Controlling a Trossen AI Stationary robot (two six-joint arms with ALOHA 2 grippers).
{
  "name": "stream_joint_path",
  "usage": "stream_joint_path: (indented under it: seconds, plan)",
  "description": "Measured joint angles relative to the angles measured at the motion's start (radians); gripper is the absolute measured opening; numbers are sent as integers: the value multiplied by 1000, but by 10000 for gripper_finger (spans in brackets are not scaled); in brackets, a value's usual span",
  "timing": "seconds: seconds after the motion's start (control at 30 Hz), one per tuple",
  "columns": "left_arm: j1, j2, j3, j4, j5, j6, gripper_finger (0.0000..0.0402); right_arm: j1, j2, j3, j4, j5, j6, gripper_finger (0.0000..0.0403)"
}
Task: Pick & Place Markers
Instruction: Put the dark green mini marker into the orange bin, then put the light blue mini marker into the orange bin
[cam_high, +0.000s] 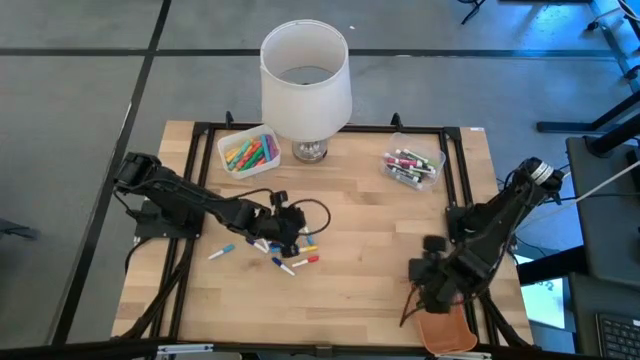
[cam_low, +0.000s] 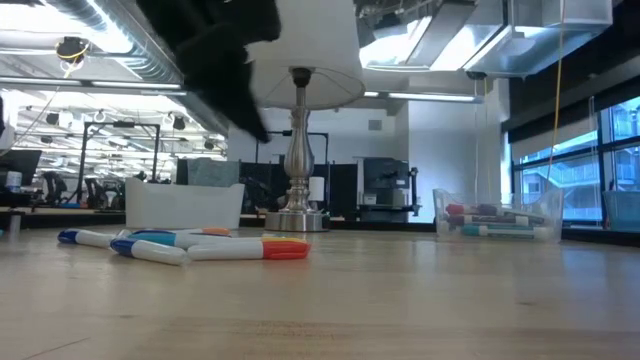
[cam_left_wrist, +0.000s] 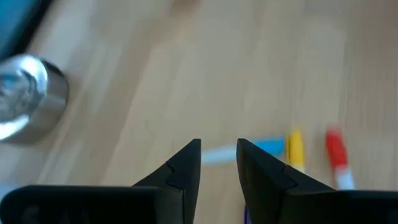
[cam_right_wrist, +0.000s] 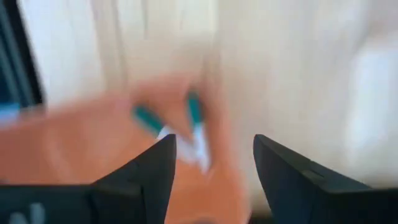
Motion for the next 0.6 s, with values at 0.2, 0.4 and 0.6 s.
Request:
stream_joint_path:
  seconds: [0.2,0.4,0.6]
  plan:
    - [-38,0,0,-149,-62,-83,98,-181,5,-33,317,535,-340,203]
    - [-59,0,0,-170,-24,-107,102,-480,83,-126,855,463,-505,202]
    - [-111,0,0,-253,20,-110,95,-648,288,-99,1133,323,-606,202]
